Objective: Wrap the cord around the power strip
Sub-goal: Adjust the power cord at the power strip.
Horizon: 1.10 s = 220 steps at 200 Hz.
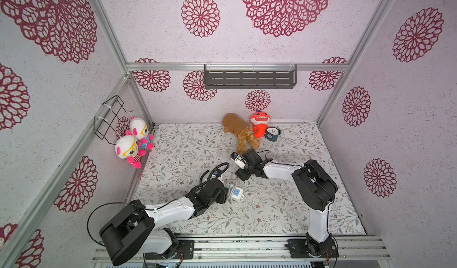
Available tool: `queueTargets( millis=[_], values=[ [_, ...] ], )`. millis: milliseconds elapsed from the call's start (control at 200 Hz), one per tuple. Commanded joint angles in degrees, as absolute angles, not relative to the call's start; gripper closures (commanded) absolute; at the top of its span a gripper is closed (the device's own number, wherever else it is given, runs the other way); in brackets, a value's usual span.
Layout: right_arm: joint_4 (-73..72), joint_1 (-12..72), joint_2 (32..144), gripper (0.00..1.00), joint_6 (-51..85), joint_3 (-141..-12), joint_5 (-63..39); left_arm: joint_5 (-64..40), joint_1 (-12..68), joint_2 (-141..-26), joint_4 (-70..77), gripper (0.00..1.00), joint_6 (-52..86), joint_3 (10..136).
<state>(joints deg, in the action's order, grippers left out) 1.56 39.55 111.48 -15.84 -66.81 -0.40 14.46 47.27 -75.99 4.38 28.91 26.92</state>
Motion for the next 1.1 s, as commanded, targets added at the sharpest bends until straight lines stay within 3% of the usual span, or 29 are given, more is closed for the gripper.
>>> queueTargets(
  millis=[0, 380, 750, 1096],
  values=[
    [1.91, 40.48, 108.72, 0.25, -14.69, -66.25, -1.25, 15.9, 47.56, -75.17, 0.67, 0.34, 28.31, 24.81],
    [7.47, 41.48, 104.97, 0.24, -16.46, -67.81, 5.52, 15.52, 47.57, -77.64, 4.29, 0.34, 30.65, 20.4],
    [7.38, 44.0, 100.55, 0.24, -15.15, -68.78, 2.78, 15.23, 47.6, -78.55, 5.01, 0.35, 32.21, 19.51],
    [2.22, 44.73, 101.77, 0.24, -9.31, -61.21, -0.02, 15.03, 47.9, -79.37, 3.78, 0.36, 34.48, 19.52]
  ],
)
